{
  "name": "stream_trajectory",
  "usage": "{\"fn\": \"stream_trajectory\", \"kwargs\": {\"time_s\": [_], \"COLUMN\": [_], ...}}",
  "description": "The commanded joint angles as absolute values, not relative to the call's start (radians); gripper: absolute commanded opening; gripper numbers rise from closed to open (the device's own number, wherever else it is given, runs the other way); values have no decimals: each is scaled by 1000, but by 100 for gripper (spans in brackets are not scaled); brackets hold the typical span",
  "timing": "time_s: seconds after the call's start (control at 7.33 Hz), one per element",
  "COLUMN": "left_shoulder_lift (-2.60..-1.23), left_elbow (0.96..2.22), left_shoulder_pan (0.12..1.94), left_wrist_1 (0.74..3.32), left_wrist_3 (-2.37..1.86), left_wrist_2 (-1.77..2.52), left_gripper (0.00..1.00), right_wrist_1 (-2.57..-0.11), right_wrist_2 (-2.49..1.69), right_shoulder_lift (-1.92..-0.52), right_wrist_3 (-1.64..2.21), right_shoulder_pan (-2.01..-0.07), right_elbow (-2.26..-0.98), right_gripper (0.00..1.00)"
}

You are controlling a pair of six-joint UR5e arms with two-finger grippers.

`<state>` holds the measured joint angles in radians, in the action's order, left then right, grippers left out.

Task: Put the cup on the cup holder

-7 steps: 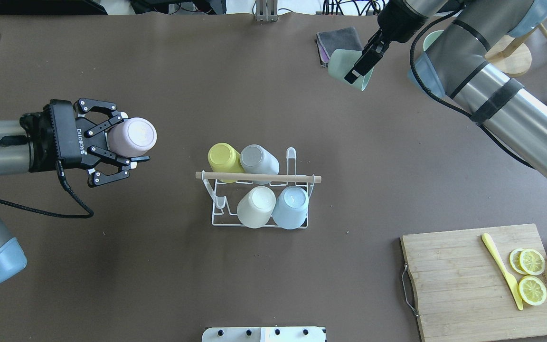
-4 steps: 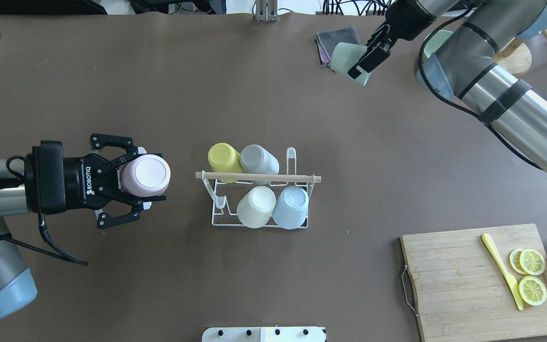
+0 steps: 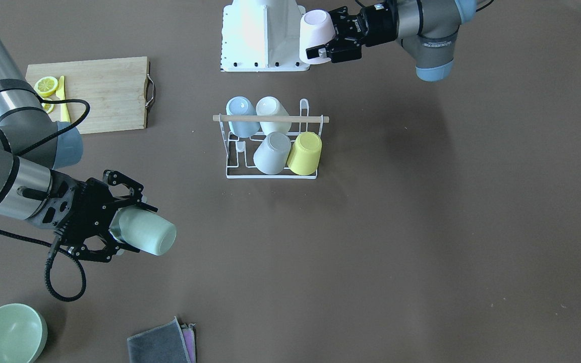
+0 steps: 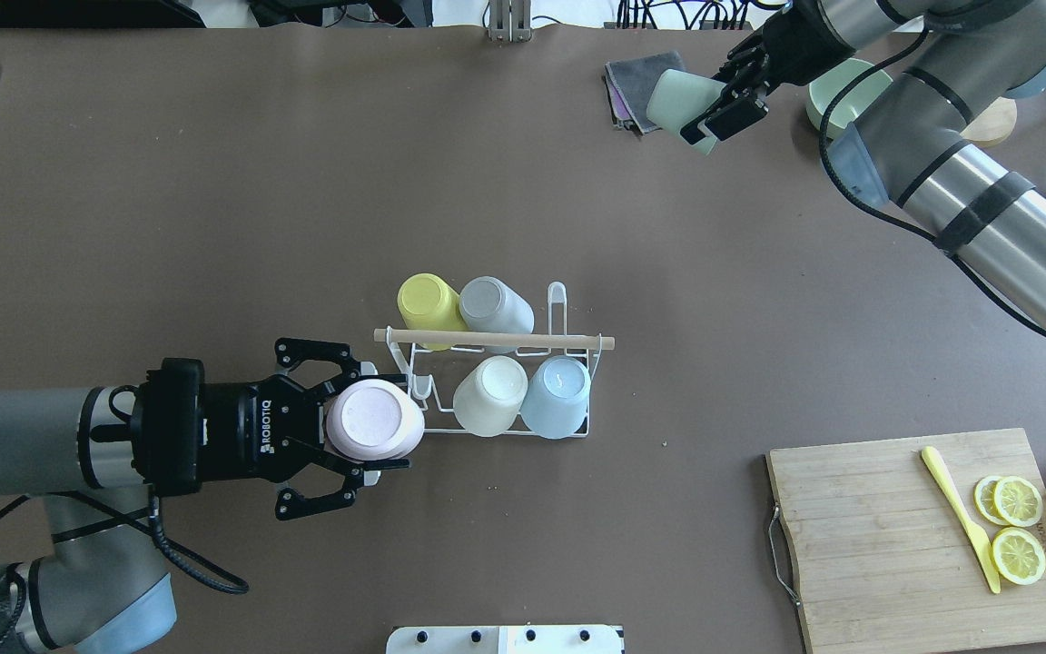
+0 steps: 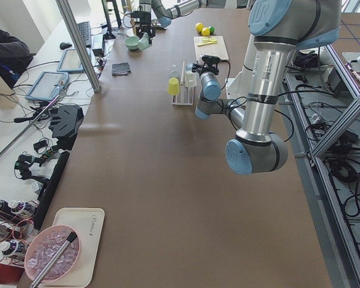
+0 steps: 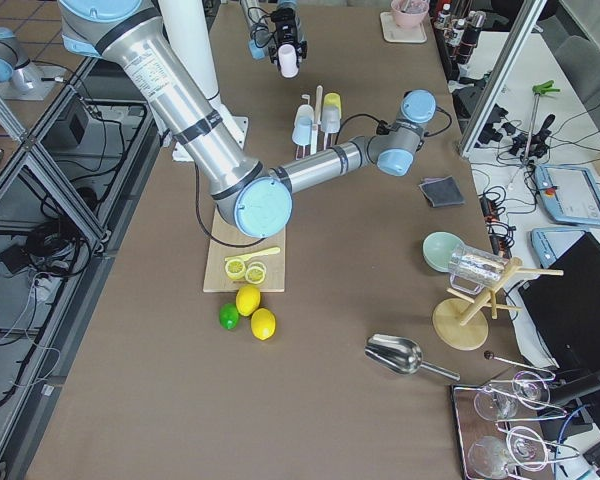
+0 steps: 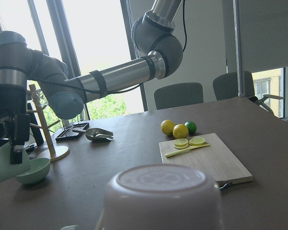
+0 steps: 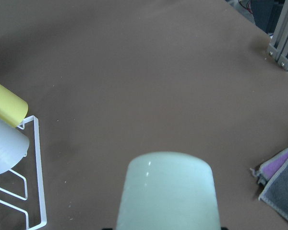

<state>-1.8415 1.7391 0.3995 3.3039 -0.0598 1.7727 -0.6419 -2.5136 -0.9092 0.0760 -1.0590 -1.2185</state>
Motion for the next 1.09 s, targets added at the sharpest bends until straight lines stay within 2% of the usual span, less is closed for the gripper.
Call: {"fn": "stream_trajectory", "kwargs": {"time_s": [0.0, 0.27, 0.68, 0.95], "left_shoulder_lift": [-1907, -1905, -1925, -1931], "left_elbow": [1654, 1632, 1554, 1528], "left_shoulder_pan": [391, 391, 390, 377], "left_wrist_1": [3330, 3339, 3376, 3376], "left_wrist_3": [-63, -63, -92, -98], "left_wrist_2": [1685, 1580, 1525, 1532], "left_gripper": [47, 48, 50, 51], "right_wrist_1": [-324, -89, 186, 338], "right_wrist_2": [-2427, -2225, -2065, -2039], "right_shoulder_lift": [-914, -872, -857, -861], "right_wrist_3": [86, 186, 476, 538], "right_shoulder_pan": [-1058, -975, -878, -861], "right_elbow": [-1108, -1007, -979, -976], "right_gripper": [0, 0, 0, 0]}}
